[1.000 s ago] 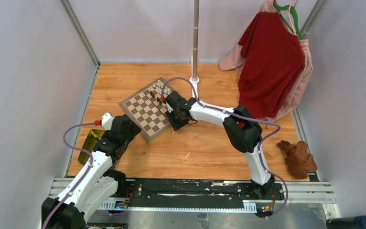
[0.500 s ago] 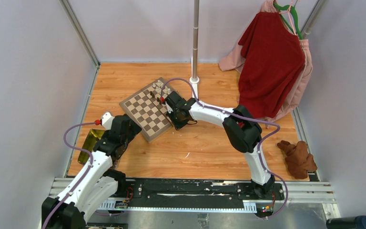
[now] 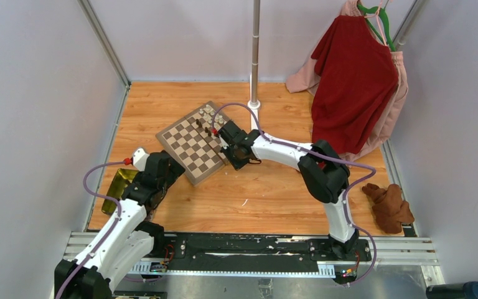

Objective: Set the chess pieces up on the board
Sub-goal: Pick up the chess piece from the center of the board, then place the chess piece on the chessboard.

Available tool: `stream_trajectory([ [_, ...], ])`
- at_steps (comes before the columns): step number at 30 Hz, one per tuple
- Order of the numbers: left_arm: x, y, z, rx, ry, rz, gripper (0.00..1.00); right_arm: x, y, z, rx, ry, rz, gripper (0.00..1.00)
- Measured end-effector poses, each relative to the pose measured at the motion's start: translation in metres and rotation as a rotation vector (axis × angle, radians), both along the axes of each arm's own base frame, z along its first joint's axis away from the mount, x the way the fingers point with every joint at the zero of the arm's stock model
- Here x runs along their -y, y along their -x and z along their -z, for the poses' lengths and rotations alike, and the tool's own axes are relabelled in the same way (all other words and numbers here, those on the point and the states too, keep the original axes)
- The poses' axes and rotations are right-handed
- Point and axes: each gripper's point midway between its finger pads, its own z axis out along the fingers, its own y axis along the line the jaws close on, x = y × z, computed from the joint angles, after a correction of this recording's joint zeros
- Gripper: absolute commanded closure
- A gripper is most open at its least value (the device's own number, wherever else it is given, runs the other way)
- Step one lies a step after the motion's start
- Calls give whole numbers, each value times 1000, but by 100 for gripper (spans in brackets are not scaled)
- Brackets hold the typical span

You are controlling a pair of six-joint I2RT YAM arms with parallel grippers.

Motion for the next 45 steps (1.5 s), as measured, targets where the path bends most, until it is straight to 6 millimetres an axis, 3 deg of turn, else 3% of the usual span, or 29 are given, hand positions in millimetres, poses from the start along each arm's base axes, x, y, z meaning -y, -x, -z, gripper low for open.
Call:
stream_trajectory([
  [9, 0, 0, -5, 22, 7, 0, 0, -1, 0, -29, 112, 19, -53, 100],
  [14, 0, 1, -9, 36, 12, 2, 0, -3, 0, -36, 190, 81, -123, 100],
  [25, -3, 13, -7, 59, 26, -5, 0, 1, -37, -58, 431, 211, -168, 100],
  [29, -4, 15, -7, 75, 32, -9, 0, -1, -43, -54, 499, 247, -193, 100],
  [40, -9, 21, -10, 144, 43, -26, 0, -18, -33, -20, 603, 363, -290, 100],
  [45, -13, 27, -9, 164, 45, -39, 0, -20, -32, -19, 644, 414, -296, 100],
])
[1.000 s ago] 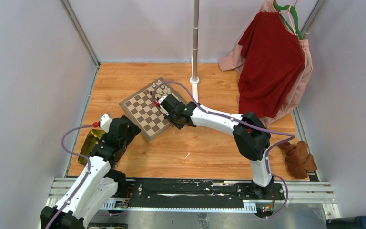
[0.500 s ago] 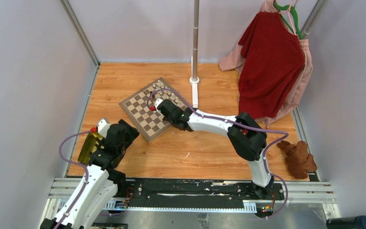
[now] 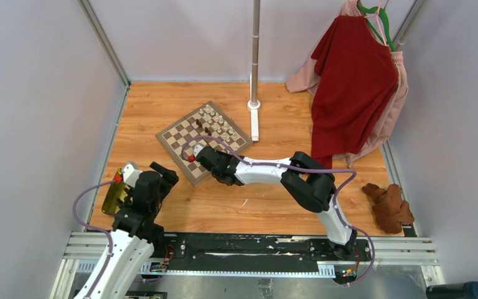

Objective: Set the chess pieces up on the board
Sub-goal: Place the chess piece on the chessboard.

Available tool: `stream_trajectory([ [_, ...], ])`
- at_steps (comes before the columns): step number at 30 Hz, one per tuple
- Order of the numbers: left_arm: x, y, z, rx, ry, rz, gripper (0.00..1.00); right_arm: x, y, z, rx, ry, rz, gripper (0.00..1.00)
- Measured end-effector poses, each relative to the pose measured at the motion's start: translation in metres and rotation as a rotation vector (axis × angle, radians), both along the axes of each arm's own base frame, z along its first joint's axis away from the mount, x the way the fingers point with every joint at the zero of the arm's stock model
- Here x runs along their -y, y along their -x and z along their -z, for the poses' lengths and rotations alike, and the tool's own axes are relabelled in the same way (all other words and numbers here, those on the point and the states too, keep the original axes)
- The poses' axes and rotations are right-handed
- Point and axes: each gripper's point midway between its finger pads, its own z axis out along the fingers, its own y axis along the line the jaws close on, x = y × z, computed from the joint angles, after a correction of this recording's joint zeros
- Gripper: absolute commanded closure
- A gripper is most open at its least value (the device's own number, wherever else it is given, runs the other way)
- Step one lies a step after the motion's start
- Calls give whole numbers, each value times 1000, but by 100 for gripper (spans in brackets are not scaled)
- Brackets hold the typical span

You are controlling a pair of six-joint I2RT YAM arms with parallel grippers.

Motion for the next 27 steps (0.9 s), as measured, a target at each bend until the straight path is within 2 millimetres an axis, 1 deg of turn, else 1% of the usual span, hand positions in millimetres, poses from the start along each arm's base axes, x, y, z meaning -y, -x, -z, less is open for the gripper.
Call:
stream_trajectory([
  [3, -2, 3, 1, 8, 5, -9, 0, 0, 0, 0, 15, 9, 8, 96],
  [8, -4, 9, 2, 16, 14, -20, 0, 4, -1, 1, 36, 21, 25, 86],
  [10, -5, 10, 2, 19, 17, -24, 0, 7, -1, 2, 42, 29, 32, 79],
  [12, -5, 11, 2, 20, 20, -28, 0, 10, 2, 7, 34, 40, 34, 75],
  [17, -6, 13, 4, 13, 20, -31, 0, 16, 5, 20, 14, 70, 33, 71],
  [20, -6, 14, 5, 7, 19, -32, 0, 17, 5, 20, 15, 70, 34, 68],
  [27, -7, 16, 7, -3, 16, -34, 0, 17, 5, 19, 20, 69, 37, 67],
])
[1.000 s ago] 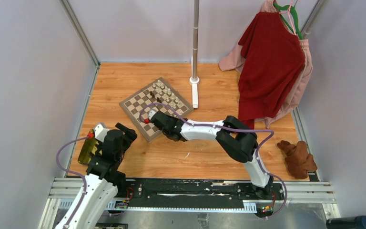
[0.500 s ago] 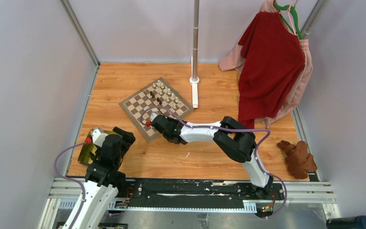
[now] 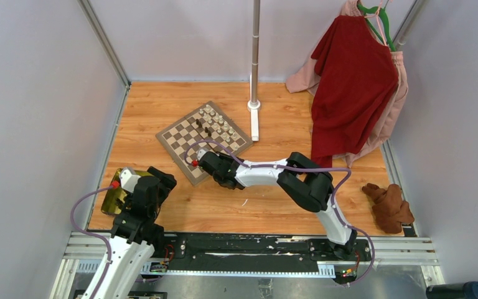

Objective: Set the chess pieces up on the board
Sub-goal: Place the chess piece on the chessboard.

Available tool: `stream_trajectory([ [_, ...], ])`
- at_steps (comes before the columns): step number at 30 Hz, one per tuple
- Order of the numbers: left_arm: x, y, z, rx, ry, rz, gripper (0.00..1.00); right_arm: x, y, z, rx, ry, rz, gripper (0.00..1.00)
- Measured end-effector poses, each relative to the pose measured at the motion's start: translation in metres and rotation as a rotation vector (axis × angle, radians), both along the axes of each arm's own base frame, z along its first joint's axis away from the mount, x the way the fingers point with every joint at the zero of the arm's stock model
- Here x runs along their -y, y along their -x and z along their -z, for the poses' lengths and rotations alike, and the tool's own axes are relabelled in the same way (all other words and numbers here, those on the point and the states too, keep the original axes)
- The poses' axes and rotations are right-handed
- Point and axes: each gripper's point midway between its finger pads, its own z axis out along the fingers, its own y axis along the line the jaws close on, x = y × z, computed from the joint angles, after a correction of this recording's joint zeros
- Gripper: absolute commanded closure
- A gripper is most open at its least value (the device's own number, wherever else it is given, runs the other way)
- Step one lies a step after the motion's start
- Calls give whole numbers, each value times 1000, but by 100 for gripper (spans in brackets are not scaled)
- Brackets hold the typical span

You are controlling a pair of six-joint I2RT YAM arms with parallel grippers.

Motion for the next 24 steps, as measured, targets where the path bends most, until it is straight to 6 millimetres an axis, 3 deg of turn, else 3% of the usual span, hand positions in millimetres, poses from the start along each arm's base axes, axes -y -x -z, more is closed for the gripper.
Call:
stream_trajectory([
  [9, 0, 0, 1, -7, 1, -4, 0, 1, 1, -5, 1, -10, -4, 65],
  [24, -1, -2, -5, -24, -6, -9, 0, -3, 2, -40, 18, -67, -14, 65],
])
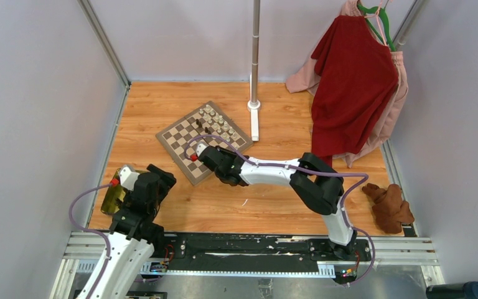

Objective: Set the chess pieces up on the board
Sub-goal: Place the chess piece on the chessboard, then pick up the chess piece from the chessboard.

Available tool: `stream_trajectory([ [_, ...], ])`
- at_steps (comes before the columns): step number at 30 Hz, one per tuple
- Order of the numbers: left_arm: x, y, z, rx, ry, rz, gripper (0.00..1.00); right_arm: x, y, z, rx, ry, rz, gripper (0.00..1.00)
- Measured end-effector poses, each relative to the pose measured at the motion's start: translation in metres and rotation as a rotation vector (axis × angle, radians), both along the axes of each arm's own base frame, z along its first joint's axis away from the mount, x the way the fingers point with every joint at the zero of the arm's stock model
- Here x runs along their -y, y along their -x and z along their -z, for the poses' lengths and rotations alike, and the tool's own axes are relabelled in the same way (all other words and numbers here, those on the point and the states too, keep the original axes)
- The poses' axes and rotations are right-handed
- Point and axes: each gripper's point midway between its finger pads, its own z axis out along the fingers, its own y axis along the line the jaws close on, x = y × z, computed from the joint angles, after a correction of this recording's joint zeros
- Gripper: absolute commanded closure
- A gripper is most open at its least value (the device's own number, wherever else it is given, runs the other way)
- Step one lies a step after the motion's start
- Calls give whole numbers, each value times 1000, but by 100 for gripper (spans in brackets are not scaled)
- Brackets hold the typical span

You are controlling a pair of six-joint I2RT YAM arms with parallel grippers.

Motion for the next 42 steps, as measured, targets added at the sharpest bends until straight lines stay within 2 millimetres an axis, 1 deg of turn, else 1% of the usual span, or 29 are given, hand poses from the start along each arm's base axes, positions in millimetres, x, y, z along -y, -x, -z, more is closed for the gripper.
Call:
stream_trajectory([
  [5, 1, -3, -10, 11, 3, -1, 0, 4, 4, -7, -14, -6, 6, 65],
  [8, 1, -3, -14, 10, 3, -1, 0, 7, 7, -20, -22, -29, 18, 64],
  [11, 1, -4, -18, 4, 2, 0, 0, 7, 11, -39, -30, -84, 34, 64],
  [15, 2, -5, -22, -3, -1, 1, 0, 6, 20, -67, -73, -215, 49, 64],
  [18, 1, -5, -22, -11, -10, 5, 0, 2, 27, -84, -150, -360, 43, 64],
  [21, 0, -5, -20, -25, -26, 10, 0, 9, 29, -92, -237, -492, 54, 64],
  [24, -1, -5, -18, -38, -45, 13, 0, 10, 26, -86, -303, -550, 63, 65],
  [26, -3, -5, -16, -52, -61, 15, 0, 9, 27, -77, -350, -567, 65, 65],
  [31, -4, -7, -10, -86, -93, 25, 0, -4, 34, -50, -479, -592, 48, 67],
  [35, -4, -11, -8, -99, -108, 30, 0, -8, 36, -29, -554, -586, 53, 67],
  [39, -4, -16, -7, -100, -119, 30, 0, -12, 28, -21, -584, -594, 60, 67],
  [42, -3, -19, -7, -99, -124, 32, 0, -13, 23, -18, -592, -599, 65, 67],
])
